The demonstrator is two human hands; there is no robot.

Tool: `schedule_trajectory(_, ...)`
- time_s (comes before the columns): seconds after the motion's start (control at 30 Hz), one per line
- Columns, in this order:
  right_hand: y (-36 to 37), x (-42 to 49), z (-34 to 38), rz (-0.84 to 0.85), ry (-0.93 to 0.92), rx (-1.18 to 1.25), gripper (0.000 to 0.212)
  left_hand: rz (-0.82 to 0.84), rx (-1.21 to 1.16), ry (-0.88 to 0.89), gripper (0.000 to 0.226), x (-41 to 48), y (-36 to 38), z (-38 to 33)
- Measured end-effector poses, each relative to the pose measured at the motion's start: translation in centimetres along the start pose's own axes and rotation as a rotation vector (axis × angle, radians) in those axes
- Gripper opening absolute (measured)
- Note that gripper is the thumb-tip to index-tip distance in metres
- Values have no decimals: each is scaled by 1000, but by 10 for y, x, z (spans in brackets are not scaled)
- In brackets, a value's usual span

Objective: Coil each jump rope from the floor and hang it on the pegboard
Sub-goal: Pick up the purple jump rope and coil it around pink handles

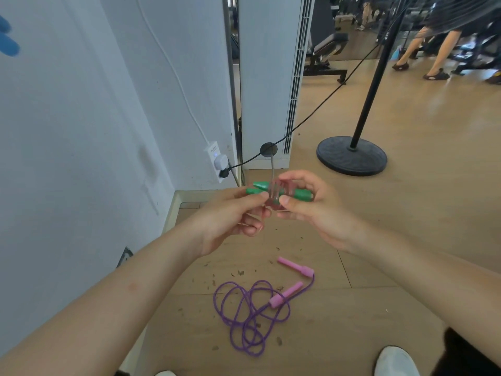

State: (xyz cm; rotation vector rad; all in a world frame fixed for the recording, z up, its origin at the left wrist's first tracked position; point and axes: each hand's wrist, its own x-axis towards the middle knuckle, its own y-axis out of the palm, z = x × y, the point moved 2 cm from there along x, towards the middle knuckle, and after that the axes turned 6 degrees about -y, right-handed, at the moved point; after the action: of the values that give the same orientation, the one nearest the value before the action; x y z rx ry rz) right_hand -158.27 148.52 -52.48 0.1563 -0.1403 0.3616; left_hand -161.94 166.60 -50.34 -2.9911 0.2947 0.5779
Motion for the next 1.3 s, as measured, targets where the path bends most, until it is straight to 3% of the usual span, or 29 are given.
schedule_trajectory(0.13,-1,0,4,-3,-118,-305,44,11,-62,17,12,1,1,3)
schedule_trajectory(0.27,0,-3,10,71,-26,-267,66,33,-78,74,13,1,0,2)
schedule_trajectory(0.4,2,-10,14,239,83,-218,48,114,57,122,24,-4,0,0)
schedule_trajectory(0.47,3,-11,12,196,64,-267,39,89,92,126,26,-5,3,1)
schedule_trajectory(0.67,-5,-4,15,-7,57,-242,22,-194,151,234,27,-1,0,0)
schedule_trajectory(0.93,-3,-2,14,-2,87,-225,20,-290,24,424,34,0,-7,-3)
schedule_trajectory(1.2,1,-2,15,30,147,-105,21,-209,-149,425,25,2,-7,-1)
schedule_trajectory(1.3,4,-4,17,74,164,-46,25,-199,-233,393,37,7,-8,3)
